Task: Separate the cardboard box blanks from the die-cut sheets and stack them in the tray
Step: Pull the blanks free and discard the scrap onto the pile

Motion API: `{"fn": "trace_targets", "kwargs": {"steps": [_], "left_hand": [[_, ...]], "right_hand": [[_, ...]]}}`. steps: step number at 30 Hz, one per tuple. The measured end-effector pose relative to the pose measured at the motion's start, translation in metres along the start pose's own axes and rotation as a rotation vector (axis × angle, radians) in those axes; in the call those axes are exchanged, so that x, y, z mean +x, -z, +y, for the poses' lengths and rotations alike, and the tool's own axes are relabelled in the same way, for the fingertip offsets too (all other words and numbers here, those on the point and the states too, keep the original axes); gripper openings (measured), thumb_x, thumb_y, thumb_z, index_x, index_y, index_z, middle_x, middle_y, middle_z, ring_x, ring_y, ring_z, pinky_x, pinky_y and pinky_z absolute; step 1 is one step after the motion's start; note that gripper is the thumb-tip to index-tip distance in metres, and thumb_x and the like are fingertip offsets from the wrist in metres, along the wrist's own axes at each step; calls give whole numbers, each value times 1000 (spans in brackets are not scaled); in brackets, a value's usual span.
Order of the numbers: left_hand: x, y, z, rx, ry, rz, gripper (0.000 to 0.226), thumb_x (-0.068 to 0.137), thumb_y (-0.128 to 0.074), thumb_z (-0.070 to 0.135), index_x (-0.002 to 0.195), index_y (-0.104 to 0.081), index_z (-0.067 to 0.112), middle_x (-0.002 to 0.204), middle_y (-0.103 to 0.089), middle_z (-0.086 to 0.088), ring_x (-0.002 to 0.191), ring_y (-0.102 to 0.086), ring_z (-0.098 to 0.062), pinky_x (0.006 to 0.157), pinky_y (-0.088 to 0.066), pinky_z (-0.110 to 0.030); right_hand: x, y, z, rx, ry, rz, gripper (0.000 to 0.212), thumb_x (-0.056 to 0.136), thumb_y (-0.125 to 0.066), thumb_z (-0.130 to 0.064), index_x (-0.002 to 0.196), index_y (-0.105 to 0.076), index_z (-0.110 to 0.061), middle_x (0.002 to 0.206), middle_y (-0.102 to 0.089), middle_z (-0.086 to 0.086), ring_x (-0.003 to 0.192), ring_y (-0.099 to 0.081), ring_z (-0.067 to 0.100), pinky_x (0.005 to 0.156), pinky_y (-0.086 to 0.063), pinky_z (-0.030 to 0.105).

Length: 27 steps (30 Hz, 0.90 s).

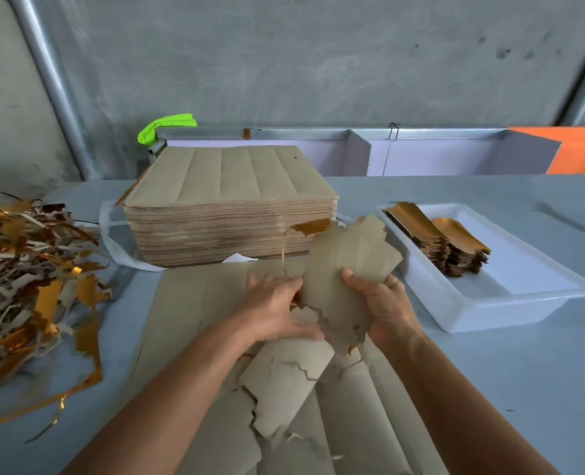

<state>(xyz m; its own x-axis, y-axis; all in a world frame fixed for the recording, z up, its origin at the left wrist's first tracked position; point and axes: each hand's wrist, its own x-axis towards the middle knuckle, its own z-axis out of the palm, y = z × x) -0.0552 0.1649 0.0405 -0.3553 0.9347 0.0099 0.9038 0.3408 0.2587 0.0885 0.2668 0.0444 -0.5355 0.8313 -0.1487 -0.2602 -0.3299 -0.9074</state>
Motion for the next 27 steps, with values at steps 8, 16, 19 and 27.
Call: {"fn": "trace_targets", "kwargs": {"steps": [8,16,19,27], "left_hand": [[-7,-24,-22,-373,121,120,37,70,-78,44,69,-58,13,80,-48,-1,73,-47,-17,61,-33,-30],[-17,-10,-28,-643,218,297,16,83,-70,18,79,-61,6,70,-46,-1,65,-40,-15,56,-29,-25],[-20,-6,-26,-724,218,335,20,87,-64,17,73,-57,5,62,-40,1,57,-34,-12,54,-25,-27],[-28,-1,-42,-950,328,484,33,92,-58,18,65,-45,3,58,-34,-5,52,-31,-15,47,-20,-26]], "right_hand": [[9,0,-1,101,-43,120,25,76,-74,-4,96,-61,-14,86,-72,4,80,-68,22,66,-57,39],[20,22,-9,-105,-112,272,23,74,-75,-5,90,-60,-15,89,-66,7,82,-60,24,68,-49,38],[19,24,-10,-123,-152,331,23,75,-75,-8,89,-58,-14,84,-62,6,77,-58,22,55,-45,34],[14,38,-24,-141,-77,528,21,83,-69,-10,97,-53,-13,92,-58,6,75,-54,23,73,-44,33]]}}
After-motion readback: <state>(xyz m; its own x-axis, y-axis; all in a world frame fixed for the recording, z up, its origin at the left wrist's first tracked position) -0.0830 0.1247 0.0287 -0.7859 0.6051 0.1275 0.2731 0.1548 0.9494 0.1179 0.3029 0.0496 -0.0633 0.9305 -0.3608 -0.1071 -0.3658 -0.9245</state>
